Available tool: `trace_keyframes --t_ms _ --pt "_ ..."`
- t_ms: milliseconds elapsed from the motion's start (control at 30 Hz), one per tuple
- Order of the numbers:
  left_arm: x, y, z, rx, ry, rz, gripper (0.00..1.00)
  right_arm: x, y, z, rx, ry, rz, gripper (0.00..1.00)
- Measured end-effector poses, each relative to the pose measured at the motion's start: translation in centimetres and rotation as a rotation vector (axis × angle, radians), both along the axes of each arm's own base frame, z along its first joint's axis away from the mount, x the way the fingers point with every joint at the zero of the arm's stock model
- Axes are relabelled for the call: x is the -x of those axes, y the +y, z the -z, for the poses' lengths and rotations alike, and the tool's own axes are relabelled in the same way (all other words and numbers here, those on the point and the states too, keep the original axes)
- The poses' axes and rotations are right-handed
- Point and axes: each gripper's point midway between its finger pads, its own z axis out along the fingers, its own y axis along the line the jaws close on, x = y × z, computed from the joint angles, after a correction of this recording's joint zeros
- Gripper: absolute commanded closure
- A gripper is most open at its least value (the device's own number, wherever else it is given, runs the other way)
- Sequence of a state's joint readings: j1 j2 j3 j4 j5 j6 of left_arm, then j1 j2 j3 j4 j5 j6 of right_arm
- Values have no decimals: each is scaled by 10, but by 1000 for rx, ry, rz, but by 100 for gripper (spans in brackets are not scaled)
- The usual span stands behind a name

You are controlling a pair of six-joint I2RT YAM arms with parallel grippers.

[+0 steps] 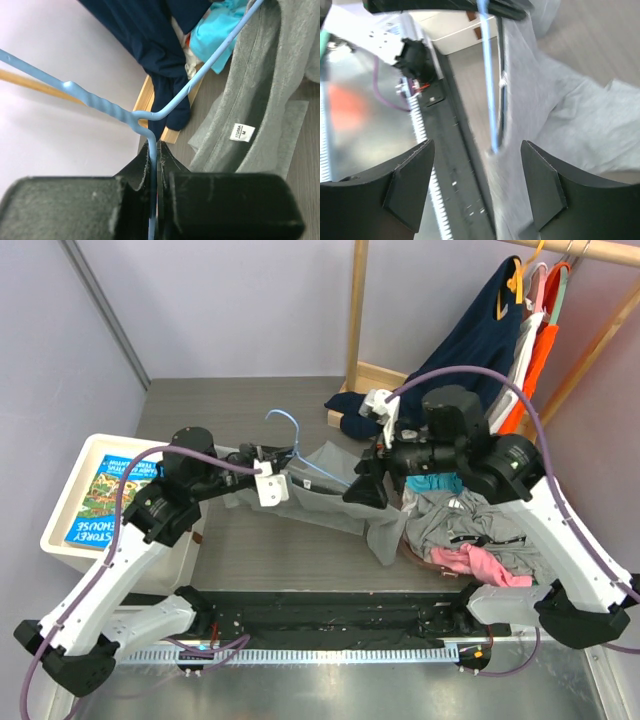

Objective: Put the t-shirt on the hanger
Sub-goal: Place the hanger at the clothesline.

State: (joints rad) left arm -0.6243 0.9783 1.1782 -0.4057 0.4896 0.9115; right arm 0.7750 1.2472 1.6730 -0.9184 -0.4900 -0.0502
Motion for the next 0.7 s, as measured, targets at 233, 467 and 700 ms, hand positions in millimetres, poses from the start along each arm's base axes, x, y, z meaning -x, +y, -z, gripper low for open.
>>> trace_keyframes --t_ms 233,467,700 --pt "15 -1 -3 1 -22 65 100 38 -16 16 -14 211 -114 31" --pt "12 -8 8 -19 12 89 100 52 -12 41 14 360 -176 38" --pt "12 -12 15 -28 37 108 100 55 -18 62 40 433 -164 24"
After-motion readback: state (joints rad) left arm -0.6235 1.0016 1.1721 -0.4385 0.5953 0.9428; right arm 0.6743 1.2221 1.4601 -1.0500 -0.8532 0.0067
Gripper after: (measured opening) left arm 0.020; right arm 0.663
